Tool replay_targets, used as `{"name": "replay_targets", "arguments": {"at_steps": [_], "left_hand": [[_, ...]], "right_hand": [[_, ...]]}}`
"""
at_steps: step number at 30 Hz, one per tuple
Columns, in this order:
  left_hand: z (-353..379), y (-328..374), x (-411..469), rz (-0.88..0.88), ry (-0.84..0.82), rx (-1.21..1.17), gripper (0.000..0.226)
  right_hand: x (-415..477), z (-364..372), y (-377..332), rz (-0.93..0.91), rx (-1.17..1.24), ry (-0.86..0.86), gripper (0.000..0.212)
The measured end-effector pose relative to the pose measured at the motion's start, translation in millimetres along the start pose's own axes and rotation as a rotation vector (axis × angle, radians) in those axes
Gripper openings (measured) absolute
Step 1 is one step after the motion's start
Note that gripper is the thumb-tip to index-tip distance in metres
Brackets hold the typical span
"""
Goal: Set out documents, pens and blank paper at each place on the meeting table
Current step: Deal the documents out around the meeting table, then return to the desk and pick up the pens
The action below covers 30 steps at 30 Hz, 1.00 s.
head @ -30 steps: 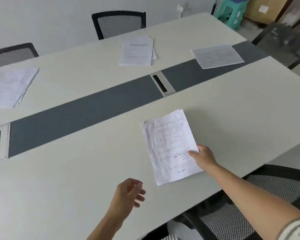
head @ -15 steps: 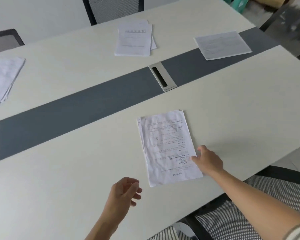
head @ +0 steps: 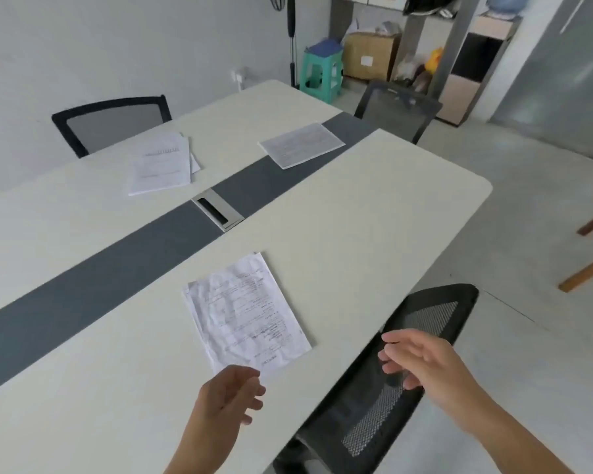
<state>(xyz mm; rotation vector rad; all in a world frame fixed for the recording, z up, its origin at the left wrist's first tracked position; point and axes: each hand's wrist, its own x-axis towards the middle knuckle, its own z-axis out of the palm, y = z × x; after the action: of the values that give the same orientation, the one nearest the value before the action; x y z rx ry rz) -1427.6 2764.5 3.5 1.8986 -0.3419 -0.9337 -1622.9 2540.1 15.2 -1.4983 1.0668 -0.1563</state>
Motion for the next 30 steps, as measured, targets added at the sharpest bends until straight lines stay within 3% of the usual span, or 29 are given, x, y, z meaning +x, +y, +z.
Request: {"name": "replay_targets", "arguments": {"at_steps": [4,8,13,15,17,30], "left_hand": [[59,17,-35,0.033,-0.074,0.064,0.025],[128,21,-68,0.055,-0.216,0.149,0.009],[203,41,-98,0.047,-0.418,0.253,0.03],[227,51,-100,0.068,-0.442,0.264,0.02],[249,59,-93,0.087,-0.457,0.283,0.012],[449,160,44,0.153,-0.579,0.313,0.014]], "right_hand": [[-69,-68,51,0.041,0.057,0.115,0.01],[-133,-132,119,0.123,0.124,0.26,0.012],[-201,-200,181,0.237,0.23,0.441,0.012],[-217,-222,192,0.268,0.272,0.5,0.011],[-221,-242,199,0.291,0.309,0.543,0.012],[-111,-413,187,0.253,0.375,0.715,0.015]]}}
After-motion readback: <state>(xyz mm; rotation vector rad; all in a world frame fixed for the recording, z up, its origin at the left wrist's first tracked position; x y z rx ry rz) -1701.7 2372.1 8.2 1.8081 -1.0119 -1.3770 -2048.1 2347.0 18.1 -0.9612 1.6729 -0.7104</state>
